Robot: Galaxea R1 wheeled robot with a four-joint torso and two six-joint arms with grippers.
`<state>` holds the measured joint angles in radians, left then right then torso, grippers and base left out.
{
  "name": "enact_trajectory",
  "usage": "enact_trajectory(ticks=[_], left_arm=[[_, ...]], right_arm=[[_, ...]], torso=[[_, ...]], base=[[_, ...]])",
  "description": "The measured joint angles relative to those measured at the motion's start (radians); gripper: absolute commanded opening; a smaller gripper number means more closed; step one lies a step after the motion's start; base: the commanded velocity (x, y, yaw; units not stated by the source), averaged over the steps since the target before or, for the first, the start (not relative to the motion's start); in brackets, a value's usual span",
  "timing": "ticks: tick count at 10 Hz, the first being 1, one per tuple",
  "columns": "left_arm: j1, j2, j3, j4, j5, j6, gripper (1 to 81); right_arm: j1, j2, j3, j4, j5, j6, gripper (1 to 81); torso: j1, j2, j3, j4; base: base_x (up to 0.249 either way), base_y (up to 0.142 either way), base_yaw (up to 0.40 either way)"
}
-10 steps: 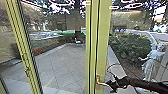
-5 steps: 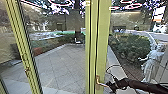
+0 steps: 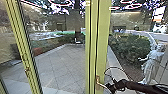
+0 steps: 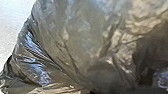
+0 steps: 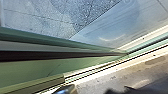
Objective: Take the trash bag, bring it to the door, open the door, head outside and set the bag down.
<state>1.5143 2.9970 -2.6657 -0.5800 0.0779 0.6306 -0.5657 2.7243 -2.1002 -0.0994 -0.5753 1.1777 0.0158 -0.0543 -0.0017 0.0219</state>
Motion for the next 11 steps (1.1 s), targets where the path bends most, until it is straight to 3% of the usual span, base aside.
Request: enact_trajectory(ticks=[4,7,11], left_arm=[[0.006,-0.008,0.0,0.0,0.001,0.0,1.0],[0.011,-0.008,0.0,0.0,0.0,0.0,1.0],[0.011,-0.005,0.0,0.0,0.0,0.0,1.0]], right_arm=[[-0.027,0.072,-0.118,0.01,0.002,-0.019,81.1],[-0.061,0.1,-0.167,0.025,0.084,-0.024,81.1],[-0.074,0.111,-0.184,0.028,0.12,-0.03,81.1]], torso=[[0.0,-0.001,0.001,0.0],[-0.001,-0.002,0.001,-0.001],[-0.002,-0.002,0.002,-0.001]], base=[[0.0,0.0,0.0],[0.0,0.0,0.0],[0.0,0.0,0.0]])
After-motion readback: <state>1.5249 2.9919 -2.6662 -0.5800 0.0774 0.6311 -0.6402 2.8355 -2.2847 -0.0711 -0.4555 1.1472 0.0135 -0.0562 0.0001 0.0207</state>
